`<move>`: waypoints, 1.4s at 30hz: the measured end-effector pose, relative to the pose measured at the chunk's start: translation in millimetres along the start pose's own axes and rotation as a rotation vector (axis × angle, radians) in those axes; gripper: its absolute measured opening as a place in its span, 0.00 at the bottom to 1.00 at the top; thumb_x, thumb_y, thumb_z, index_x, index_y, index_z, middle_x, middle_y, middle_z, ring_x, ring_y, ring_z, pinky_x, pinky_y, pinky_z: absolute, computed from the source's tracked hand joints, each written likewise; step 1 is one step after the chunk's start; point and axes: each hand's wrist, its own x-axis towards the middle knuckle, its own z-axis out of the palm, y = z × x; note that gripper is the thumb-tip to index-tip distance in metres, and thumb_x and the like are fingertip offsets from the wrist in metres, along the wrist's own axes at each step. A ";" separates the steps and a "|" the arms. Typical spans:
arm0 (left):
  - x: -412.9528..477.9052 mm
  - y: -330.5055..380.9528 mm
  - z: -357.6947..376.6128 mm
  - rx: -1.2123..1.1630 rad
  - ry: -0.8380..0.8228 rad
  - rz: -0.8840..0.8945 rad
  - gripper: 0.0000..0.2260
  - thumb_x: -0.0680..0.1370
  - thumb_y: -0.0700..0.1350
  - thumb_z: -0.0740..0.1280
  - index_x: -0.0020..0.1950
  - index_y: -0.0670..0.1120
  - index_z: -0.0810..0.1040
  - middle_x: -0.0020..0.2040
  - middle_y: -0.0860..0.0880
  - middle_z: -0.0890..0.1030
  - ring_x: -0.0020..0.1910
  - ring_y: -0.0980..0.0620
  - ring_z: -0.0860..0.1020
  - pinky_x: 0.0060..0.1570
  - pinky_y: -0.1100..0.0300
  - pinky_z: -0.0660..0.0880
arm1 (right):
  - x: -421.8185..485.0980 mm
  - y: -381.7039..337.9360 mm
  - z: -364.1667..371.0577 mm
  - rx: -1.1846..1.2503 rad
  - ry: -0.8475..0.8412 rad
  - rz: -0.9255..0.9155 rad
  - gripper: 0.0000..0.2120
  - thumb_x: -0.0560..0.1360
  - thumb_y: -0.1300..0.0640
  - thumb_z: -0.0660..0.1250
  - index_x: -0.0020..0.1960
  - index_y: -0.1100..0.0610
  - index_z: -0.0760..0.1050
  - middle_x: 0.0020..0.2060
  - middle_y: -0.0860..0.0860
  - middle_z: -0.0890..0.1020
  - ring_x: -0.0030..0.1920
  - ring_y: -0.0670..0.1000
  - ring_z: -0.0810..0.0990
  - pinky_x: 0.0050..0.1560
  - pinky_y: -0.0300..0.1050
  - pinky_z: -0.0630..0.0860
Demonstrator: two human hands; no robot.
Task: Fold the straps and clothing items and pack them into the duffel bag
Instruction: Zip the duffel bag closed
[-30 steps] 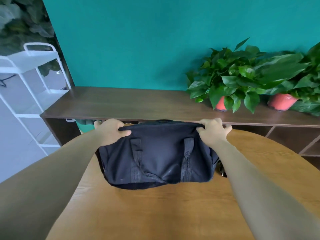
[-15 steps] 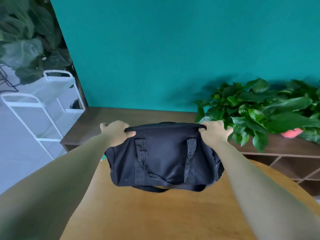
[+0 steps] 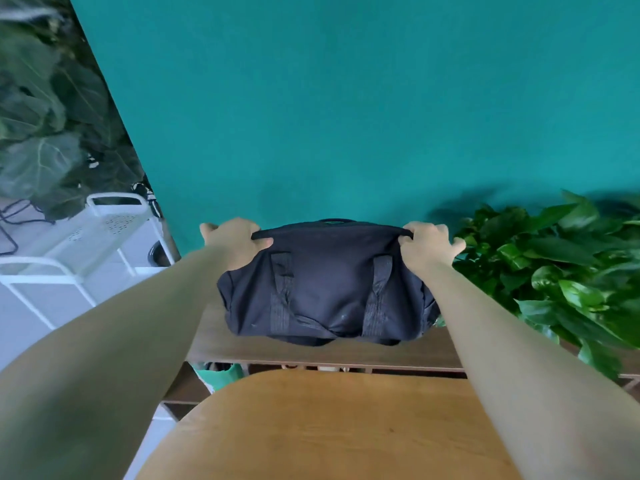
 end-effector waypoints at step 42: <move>5.5 52.3 235.0 0.282 -0.236 0.400 0.55 0.69 0.69 0.66 0.74 0.52 0.26 0.72 0.48 0.25 0.72 0.48 0.25 0.69 0.41 0.28 | 3.7 68.9 210.9 -0.391 -0.277 -0.520 0.48 0.72 0.33 0.58 0.75 0.50 0.29 0.73 0.55 0.28 0.72 0.56 0.27 0.68 0.68 0.33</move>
